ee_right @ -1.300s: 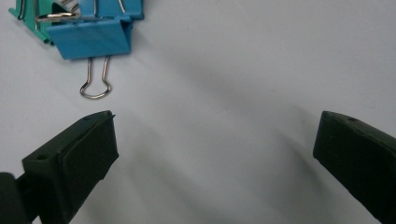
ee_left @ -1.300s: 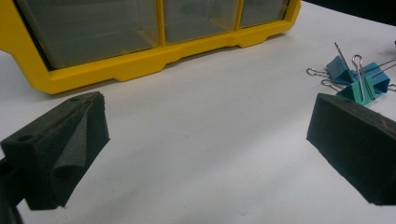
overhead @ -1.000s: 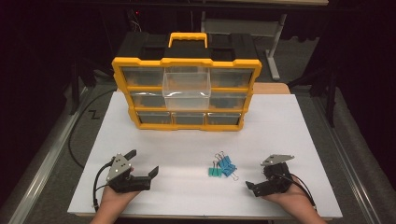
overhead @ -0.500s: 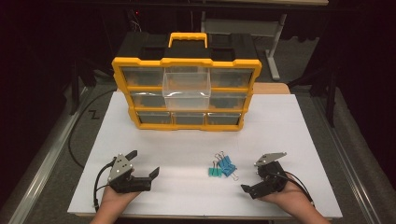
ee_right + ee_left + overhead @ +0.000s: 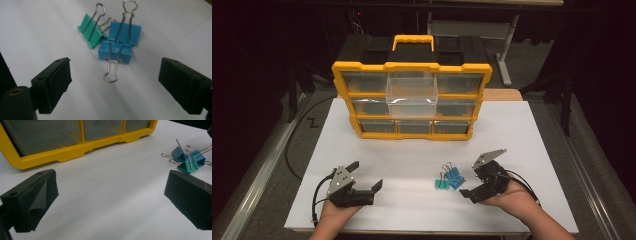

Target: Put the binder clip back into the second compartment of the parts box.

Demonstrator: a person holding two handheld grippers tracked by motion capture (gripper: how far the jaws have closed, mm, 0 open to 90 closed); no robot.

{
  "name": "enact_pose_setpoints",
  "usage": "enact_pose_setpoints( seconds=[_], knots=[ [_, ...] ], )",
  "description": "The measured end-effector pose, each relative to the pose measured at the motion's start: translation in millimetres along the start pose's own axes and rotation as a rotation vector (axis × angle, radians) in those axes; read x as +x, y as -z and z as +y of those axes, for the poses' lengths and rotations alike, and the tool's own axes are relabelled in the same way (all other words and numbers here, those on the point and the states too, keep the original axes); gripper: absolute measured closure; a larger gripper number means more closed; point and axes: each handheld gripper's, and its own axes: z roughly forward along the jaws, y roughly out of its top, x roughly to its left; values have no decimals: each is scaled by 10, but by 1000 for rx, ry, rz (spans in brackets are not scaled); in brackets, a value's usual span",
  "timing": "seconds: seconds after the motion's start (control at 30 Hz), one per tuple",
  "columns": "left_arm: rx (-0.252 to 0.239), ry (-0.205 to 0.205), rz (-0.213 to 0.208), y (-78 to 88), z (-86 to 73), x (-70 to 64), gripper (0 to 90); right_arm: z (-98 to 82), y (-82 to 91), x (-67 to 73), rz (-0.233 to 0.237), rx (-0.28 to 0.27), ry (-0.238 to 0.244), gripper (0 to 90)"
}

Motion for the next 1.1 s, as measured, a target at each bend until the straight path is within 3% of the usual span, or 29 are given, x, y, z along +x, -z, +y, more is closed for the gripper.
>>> enact_pose_setpoints(
  seconds=[0.27, 0.43, 0.47, 0.8, 1.1],
  knots=[
    [-3, -5, -4, 10, 2, -3, 1, 255, -152, 18, 55, 25, 34, 241],
    [-4, -8, -6, 9, 0, -5, 1, 379, -249, 29, 98, 42, 57, 370],
    [-4, -8, -5, 9, 0, -4, 1, 425, -284, 25, 112, 46, 54, 432],
    [-2, -4, 3, 12, -4, 6, 1, 616, -452, -28, 140, 91, 96, 626],
    [-2, -2, 6, 18, -9, 19, 1, 660, -517, -67, 181, 111, 114, 776]
  ],
)
